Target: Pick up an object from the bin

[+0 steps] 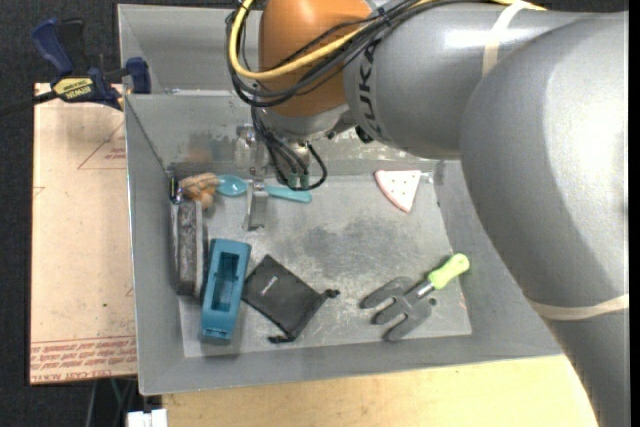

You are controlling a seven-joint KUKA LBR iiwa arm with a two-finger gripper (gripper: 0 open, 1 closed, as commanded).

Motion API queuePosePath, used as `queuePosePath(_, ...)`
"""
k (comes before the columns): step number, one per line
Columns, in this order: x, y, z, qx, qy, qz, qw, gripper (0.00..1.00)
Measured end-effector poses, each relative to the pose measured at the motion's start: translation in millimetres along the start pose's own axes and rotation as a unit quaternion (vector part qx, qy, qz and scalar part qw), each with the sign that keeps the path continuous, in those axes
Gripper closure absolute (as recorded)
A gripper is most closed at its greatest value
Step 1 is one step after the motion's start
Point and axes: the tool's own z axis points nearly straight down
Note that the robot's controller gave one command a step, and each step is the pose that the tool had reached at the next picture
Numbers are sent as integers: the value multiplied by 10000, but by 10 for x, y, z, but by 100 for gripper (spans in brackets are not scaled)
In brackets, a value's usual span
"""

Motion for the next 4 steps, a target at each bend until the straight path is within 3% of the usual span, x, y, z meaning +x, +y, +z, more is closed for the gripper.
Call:
queuePosePath(1,-19,-6,-52,-5,-36,14,10000,0)
queuePosePath(2,65,-26,152,-25,-99,-20,9999,0)
queuePosePath(3,122,202,443,20,-70,-1067,9943,0)
queuePosePath(4,196,314,150,5,-74,-2728,9620,0)
